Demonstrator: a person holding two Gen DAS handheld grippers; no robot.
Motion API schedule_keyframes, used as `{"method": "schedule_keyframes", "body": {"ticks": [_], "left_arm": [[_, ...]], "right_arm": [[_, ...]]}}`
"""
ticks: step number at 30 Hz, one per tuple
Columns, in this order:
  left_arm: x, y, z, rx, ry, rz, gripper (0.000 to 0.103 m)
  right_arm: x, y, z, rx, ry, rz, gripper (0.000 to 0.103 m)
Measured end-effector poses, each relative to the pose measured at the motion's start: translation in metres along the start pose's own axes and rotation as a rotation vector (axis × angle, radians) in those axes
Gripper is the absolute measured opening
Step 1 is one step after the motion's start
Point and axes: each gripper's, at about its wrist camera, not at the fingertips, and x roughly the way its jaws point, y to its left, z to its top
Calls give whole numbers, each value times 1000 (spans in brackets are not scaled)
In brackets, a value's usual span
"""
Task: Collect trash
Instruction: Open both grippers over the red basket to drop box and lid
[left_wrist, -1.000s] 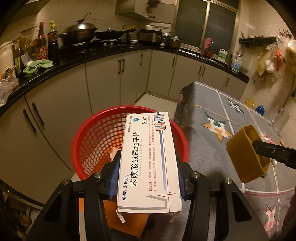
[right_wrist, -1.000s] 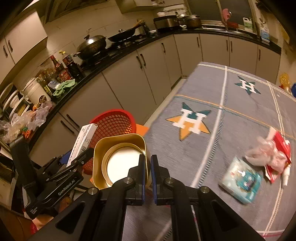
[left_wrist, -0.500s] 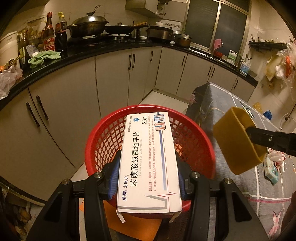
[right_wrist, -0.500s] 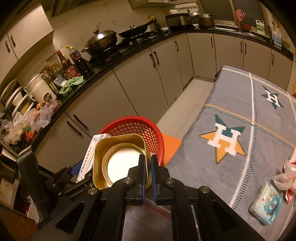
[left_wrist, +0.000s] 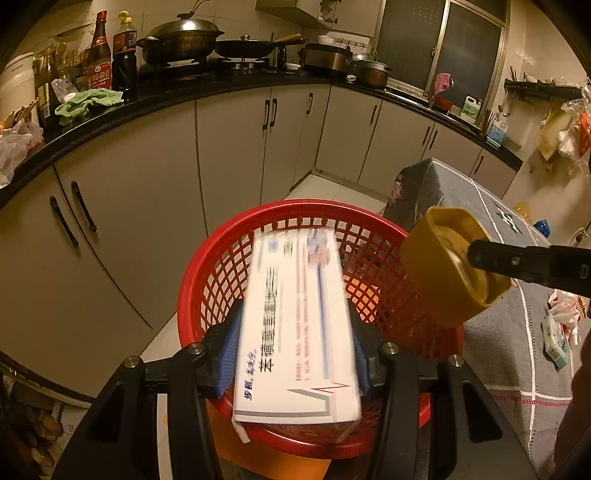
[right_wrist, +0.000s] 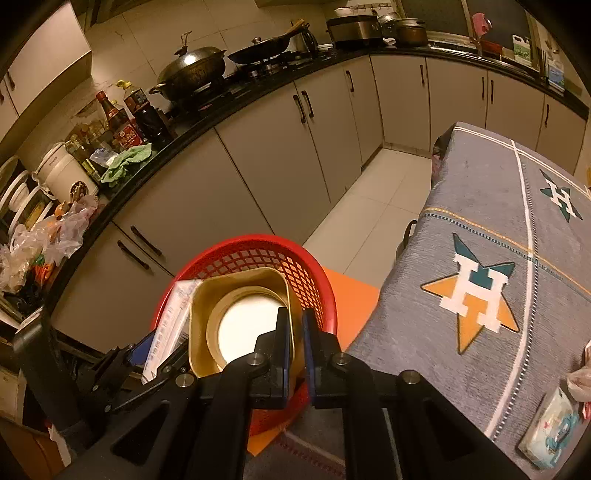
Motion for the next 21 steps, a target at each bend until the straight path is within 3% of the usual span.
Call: {"method": "schedule_keyframes", "body": {"ticks": [4,21], "left_arm": [[-1,3,0,-10,1,-1,60],[-38,-31,-4,45,-46,-39,60]], "right_arm": [[0,1,3,-6,-15,14,14],[-55,-17,-28,21,-63,41,15]]}}
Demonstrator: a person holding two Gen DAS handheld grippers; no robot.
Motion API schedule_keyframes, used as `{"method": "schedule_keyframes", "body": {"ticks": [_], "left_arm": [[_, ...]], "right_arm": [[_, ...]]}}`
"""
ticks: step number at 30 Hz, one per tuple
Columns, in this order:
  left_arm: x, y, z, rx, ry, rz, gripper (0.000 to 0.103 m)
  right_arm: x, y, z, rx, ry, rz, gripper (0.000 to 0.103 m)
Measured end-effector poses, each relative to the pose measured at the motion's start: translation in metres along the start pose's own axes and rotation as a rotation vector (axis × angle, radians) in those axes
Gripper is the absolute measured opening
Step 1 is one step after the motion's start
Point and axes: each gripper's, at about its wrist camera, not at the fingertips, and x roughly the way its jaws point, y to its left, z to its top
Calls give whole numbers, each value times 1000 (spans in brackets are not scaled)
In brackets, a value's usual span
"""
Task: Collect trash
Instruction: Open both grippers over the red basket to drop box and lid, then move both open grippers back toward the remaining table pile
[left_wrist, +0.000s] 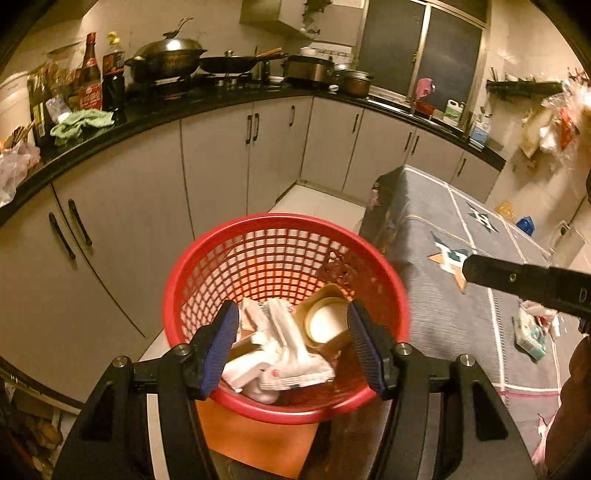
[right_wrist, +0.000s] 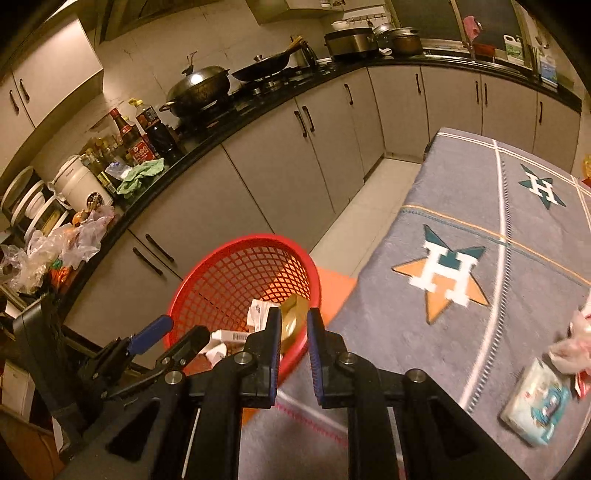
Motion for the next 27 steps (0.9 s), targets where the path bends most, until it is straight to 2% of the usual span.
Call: {"method": "schedule_keyframes", "body": {"ticks": [11,27], "left_arm": [[-26,-52,-3,55,-15,-32,64],[-40,-170,-18,229,2,-103,69]], "right_arm": [[-50,-37,-26,54,-36,-19,17],[-131,-148,-62,247,-140,-89,18]]}}
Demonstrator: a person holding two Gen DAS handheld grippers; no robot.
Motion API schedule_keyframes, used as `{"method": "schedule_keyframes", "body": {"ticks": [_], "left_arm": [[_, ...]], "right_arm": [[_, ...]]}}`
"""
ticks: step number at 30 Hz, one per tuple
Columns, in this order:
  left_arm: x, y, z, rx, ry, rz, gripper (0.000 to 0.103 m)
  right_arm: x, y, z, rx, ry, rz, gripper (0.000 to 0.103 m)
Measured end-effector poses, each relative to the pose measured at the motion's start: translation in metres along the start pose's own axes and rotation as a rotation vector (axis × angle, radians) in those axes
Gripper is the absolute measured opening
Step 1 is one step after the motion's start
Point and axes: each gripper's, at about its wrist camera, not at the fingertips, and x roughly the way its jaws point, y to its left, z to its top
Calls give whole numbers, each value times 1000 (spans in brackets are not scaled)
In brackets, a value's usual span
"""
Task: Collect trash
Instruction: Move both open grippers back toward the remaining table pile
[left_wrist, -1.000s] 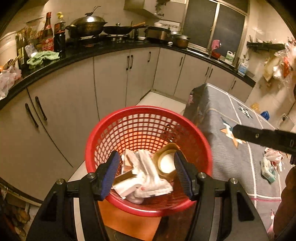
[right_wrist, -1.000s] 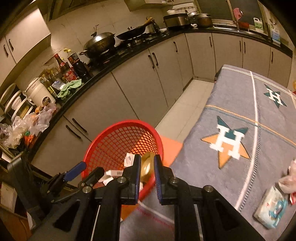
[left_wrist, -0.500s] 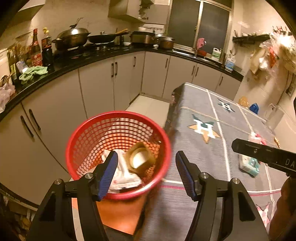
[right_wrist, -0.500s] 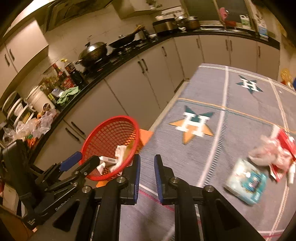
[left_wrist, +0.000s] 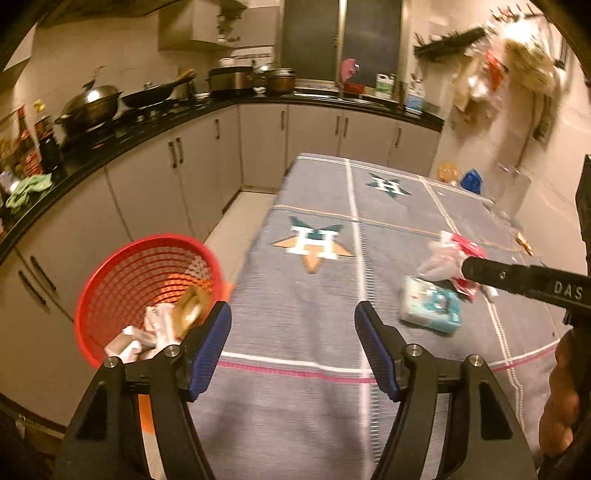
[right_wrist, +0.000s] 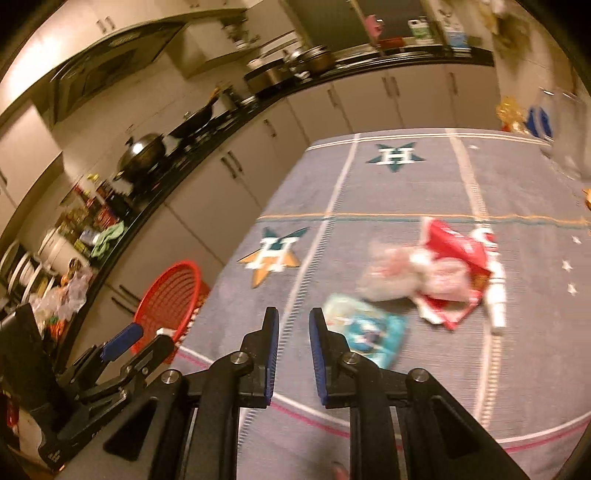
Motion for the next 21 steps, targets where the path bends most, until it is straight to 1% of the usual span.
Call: {"method": "schedule_keyframes", "body": {"ticks": [7,11,14,19,21], "left_arm": [[12,-49,8,65,35,-29,71],[23,-73,12,91,54,-39,78],[38,-85,14,89,93,-47,79],[68,-103,17,77,164,-65,79],[82,-112,16,78,206,-77,79]], "right_arm": [[-22,-39,7,58,-32,-5,20],[-35,-61,13,82,-48,-18,22],[-46,-82,16,109,-74,-39,32],[-51,-126,17,207,-91,-32,32],[-50,-141,16,246,-89,-31,32]]}}
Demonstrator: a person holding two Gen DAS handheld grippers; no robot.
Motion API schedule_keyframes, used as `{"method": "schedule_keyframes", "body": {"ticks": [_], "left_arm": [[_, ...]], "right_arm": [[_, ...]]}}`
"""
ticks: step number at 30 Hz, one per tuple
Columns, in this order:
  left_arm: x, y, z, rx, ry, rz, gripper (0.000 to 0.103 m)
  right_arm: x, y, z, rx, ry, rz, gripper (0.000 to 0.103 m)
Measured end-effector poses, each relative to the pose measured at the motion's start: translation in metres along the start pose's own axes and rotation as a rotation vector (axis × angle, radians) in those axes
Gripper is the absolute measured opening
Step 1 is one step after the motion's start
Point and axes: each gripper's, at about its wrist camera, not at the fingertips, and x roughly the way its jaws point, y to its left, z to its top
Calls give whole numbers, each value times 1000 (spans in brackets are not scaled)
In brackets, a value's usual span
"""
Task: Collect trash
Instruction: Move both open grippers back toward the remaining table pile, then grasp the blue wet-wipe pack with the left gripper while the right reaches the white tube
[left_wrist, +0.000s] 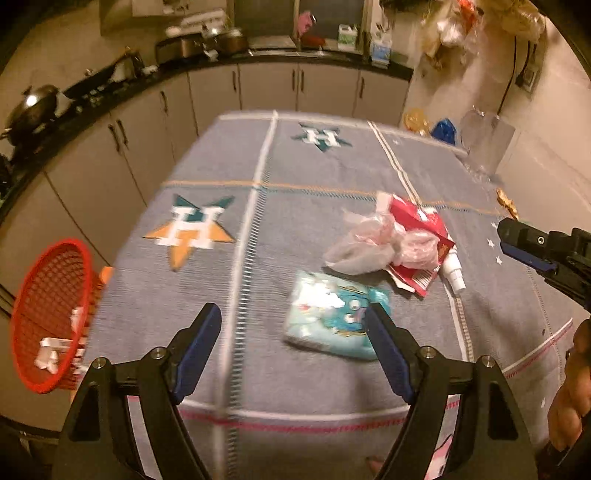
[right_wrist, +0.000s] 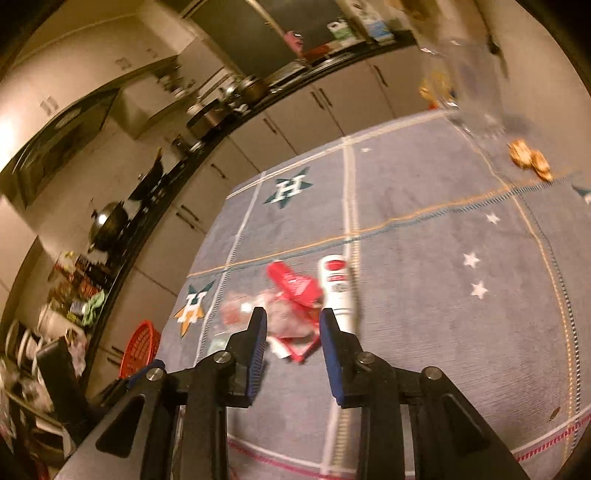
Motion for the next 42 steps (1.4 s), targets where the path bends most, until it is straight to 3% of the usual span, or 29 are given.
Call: {"method": "schedule_keyframes", "body": {"ticks": [7,11,16,23,27,29,32,38,42], "left_arm": [[24,-9,7,-82,30,31,80],[44,-9,12,-109,88,26,80],[49,-26,7,-56,89,-8,81],[47,-56,-9,118,74,-32,81],[48,-55,-9,113,44,-38,81],[47,-53,-8,103,27,-45,73],[45,-49,-8,100,10,-50,71],[40,-46,-12,107,-23,-13,69],[26,-34,-20,93,-32,-37,69]], "right_arm": [[-1,-16,1,42,9,40,32],[-3,-15,0,36,8,52,32],[-4,-18,-1,54,7,59,32],[-2,-18,-1,59,12,50,33],[1,-18,-1,51,14,39,33],[4,-19,-2,52,21,37,33],[7,-18,-2,51,29,31,33],[13,-15,-5,31,38,22,33],[17,-9,-7,11,38,31,33]]}}
